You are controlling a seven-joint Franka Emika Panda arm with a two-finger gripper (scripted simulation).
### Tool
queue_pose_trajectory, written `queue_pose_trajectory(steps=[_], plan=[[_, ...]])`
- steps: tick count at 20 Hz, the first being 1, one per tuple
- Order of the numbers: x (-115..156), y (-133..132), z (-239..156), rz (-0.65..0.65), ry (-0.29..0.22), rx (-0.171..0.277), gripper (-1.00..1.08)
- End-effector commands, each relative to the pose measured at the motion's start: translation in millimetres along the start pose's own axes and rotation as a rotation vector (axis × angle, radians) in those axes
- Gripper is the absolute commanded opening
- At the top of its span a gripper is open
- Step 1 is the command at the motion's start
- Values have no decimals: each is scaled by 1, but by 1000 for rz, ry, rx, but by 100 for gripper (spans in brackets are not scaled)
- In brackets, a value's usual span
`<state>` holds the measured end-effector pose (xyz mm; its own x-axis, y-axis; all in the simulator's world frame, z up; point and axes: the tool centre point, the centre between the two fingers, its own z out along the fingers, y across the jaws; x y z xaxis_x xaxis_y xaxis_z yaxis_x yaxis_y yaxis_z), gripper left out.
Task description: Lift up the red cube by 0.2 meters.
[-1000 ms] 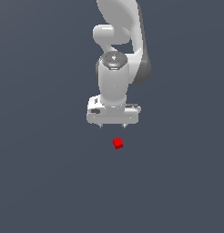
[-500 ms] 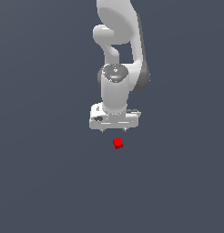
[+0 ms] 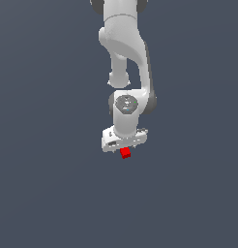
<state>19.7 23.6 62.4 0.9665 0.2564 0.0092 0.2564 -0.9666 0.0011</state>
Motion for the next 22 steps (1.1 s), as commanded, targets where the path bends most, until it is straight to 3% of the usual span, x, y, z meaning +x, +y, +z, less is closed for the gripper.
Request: queue_pose_trajectory(steps=[1,8,17,18,22], plan=[[1,-3,18,-43,-3,1,100],[3,-8,45,-106,-9,3,100],[3,-7,42,-100,-9,2,100],[3,-7,42,-100,-9,2,-100],[3,-7,42,-100,-9,2,-100]])
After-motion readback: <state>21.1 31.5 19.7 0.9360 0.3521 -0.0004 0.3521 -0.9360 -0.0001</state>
